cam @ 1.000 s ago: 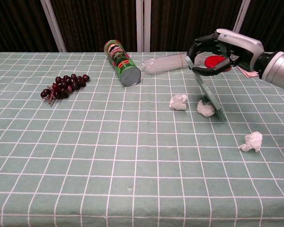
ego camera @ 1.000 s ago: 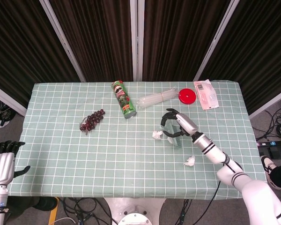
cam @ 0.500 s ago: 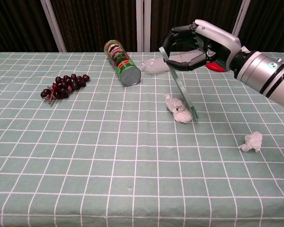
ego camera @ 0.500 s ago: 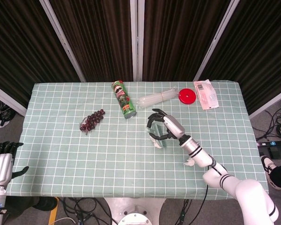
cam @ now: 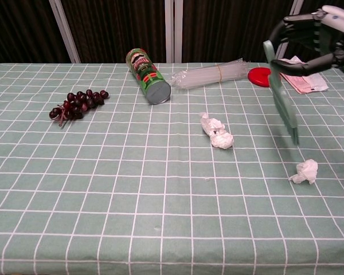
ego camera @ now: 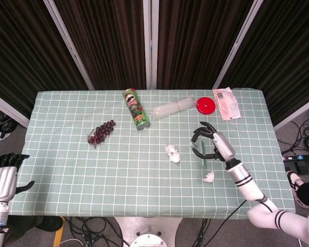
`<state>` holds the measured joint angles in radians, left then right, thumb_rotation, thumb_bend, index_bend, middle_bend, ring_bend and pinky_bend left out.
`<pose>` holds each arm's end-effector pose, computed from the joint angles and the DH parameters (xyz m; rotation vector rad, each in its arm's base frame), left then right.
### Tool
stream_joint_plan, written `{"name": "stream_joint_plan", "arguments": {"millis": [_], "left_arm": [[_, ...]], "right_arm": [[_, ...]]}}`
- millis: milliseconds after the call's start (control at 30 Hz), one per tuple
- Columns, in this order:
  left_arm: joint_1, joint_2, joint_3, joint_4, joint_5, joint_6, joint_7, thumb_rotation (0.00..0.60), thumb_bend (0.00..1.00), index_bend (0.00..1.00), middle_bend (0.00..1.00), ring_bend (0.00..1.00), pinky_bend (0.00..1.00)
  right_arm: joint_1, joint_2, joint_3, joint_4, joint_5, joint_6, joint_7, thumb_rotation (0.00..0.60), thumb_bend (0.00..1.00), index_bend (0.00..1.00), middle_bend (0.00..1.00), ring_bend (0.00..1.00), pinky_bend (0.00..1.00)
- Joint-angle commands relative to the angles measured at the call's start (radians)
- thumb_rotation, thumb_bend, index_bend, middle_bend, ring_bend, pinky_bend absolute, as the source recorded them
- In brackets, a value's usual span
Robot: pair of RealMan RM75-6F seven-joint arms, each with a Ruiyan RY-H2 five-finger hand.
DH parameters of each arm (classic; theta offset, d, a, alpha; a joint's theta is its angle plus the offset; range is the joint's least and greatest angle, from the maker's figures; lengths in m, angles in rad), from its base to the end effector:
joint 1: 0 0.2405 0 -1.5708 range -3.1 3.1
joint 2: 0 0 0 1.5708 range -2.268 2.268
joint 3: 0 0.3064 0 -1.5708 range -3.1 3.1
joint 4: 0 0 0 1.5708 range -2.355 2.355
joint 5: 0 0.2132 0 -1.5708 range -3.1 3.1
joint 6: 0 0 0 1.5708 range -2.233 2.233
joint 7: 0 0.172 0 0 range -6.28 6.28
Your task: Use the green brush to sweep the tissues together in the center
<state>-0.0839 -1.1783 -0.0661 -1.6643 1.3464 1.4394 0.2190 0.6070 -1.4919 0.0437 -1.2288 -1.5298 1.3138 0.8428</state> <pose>-0.3678 0.2132 0.1542 -1.3283 -0.9258 -0.7265 -0.2410 -0.3823 0.0404 1.5383 -1.4632 1.6781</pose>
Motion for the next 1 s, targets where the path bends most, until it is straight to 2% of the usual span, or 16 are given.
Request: {"name": "stream_joint_plan", "arguments": {"millis": [33, 200, 367, 600, 1000], "left_arm": [[-0.004, -0.002, -0.001, 0.002, -0.002, -0.007, -0.003, 0.600, 0.12, 0.26, 0.24, 0.15, 0.15], [-0.015, -0.001, -0.001, 0.007, 0.001, -0.025, -0.017, 0.600, 0.12, 0.26, 0.24, 0.15, 0.15], [-0.020, 0.003, 0.001, 0.009, 0.004, -0.038, -0.042, 0.600, 0.12, 0.26, 0.24, 0.15, 0.15], [-0.020, 0.007, 0.006, 0.009, 0.013, -0.039, -0.067, 0.600, 0.12, 0.26, 0.24, 0.15, 0.15], [0.002, 0.019, 0.022, 0.001, 0.019, -0.023, -0.106, 0.600, 0.12, 0.26, 0.24, 0.15, 0.15]], "right_arm": [[-0.132, 0.134, -0.055, -0.199, 0.055, 0.039, -0.123, 0.600, 0.33, 0.65, 0.60, 0.28, 0.10], [-0.217, 0.145, -0.094, -0.262, 0.063, 0.075, -0.194, 0.600, 0.33, 0.65, 0.60, 0.28, 0.10], [-0.272, 0.086, -0.092, -0.238, 0.085, 0.091, -0.241, 0.600, 0.33, 0.66, 0.60, 0.28, 0.10], [-0.271, -0.037, -0.029, -0.184, 0.103, 0.067, -0.272, 0.600, 0.33, 0.66, 0.60, 0.28, 0.09], [-0.154, -0.205, 0.115, -0.108, 0.139, -0.054, -0.362, 0.600, 0.33, 0.66, 0.60, 0.28, 0.09]]}}
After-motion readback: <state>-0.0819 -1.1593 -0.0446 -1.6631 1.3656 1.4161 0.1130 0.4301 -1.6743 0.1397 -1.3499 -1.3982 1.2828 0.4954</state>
